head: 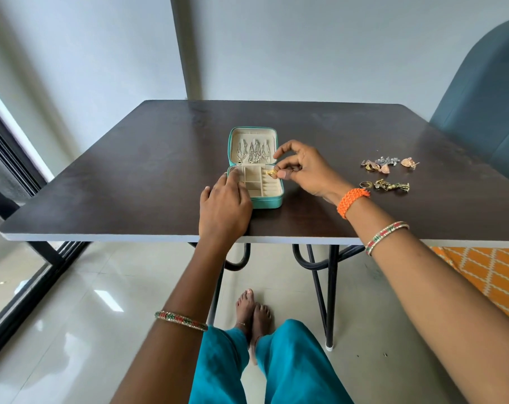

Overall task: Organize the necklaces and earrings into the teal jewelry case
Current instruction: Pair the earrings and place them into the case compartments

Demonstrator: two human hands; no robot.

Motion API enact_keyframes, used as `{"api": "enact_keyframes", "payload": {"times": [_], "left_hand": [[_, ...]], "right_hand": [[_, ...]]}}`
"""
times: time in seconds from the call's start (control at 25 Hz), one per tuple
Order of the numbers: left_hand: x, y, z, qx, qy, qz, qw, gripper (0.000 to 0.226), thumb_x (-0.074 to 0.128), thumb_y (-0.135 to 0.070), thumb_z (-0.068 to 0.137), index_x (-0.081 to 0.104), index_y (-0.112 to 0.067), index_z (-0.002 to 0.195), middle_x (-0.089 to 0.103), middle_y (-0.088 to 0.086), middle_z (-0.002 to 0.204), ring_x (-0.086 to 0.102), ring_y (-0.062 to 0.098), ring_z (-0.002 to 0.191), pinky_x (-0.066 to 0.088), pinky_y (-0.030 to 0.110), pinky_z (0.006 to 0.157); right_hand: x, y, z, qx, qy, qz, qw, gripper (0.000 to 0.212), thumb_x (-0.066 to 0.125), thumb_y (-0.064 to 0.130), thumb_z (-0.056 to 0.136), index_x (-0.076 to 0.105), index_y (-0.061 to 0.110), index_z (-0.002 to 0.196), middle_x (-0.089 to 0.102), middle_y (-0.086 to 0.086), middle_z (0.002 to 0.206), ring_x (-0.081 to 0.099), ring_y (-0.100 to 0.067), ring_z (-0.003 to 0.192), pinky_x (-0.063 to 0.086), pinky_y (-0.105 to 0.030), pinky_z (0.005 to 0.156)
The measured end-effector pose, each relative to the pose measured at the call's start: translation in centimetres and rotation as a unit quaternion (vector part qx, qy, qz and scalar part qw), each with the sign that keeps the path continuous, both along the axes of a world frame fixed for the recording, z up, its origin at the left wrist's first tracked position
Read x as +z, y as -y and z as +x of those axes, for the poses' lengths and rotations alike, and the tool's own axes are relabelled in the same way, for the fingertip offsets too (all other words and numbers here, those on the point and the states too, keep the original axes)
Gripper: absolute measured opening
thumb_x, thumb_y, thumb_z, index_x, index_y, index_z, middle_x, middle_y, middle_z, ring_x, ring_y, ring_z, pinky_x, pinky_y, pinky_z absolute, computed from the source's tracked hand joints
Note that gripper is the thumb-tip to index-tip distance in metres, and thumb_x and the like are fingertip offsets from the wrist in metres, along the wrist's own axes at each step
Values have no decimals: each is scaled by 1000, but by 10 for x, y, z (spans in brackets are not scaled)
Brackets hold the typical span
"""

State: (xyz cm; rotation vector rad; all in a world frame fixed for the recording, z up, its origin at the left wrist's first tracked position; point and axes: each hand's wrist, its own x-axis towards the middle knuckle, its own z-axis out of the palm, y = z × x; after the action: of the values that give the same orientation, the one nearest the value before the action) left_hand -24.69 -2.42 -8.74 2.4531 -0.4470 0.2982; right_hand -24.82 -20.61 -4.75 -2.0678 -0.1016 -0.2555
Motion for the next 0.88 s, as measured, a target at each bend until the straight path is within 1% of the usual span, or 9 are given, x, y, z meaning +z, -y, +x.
{"api": "enact_keyframes", "payload": {"times": [0.08, 0.2, 0.36, 0.48, 0.64, 0.8, 0.88], "left_hand": [[1, 0, -1, 2, 3, 0, 1000, 42, 25, -26, 100, 39, -16, 138, 45, 7, 143, 44, 25, 128, 21, 41, 114], [1, 1, -2, 3, 2, -7, 1000, 41, 26, -24, 100, 40, -15, 137, 47, 6, 141, 45, 24, 127, 20, 40, 114], [4, 1, -3, 1, 4, -7, 1000, 40, 26, -23, 99, 41, -14, 135, 50, 7, 137, 47, 24, 123, 21, 41, 113], [4, 1, -4, 3, 3, -5, 1000, 40, 26, -23, 99, 43, -13, 134, 50, 7, 136, 47, 24, 123, 21, 40, 113], [4, 1, -4, 4, 2, -5, 1000, 40, 26, -24, 100, 44, -12, 133, 51, 7, 135, 48, 24, 121, 24, 40, 112], [4, 0, -3, 3, 0, -7, 1000, 39, 25, -24, 99, 47, -11, 128, 54, 7, 129, 50, 24, 117, 27, 43, 111], [3, 1, -2, 3, -2, -8, 1000, 38, 25, -25, 99, 48, -11, 126, 55, 7, 127, 51, 24, 116, 28, 44, 110]], "right_hand": [[4, 2, 4, 35, -27, -6, 999, 27, 57, -15, 83, 51, 9, 95, 64, -5, 78, 62, 7, 64, 46, -7, 66], [9, 6, 9, 77, -65, -1, 995, 30, 57, -16, 83, 52, 14, 85, 63, -7, 77, 62, 4, 65, 50, -10, 69], [12, 10, 11, 105, -92, 13, 990, 28, 58, -16, 83, 56, 12, 86, 63, -7, 78, 65, 0, 69, 51, -12, 73], [15, 9, 12, 120, -103, -1, 987, 24, 59, -13, 84, 59, 11, 87, 65, -7, 78, 65, 0, 69, 50, -11, 73], [21, 8, 14, 134, -112, -63, 983, 24, 60, -12, 83, 65, 11, 85, 70, 10, 69, 64, 2, 68, 50, -10, 72], [23, 5, 13, 118, -108, -87, 983, 22, 62, -12, 82, 68, 8, 86, 71, 13, 68, 63, 4, 66, 49, -9, 69], [23, 5, 12, 111, -101, -100, 984, 22, 63, -11, 82, 69, 10, 85, 71, 14, 69, 63, 5, 67, 48, -8, 67]]}}
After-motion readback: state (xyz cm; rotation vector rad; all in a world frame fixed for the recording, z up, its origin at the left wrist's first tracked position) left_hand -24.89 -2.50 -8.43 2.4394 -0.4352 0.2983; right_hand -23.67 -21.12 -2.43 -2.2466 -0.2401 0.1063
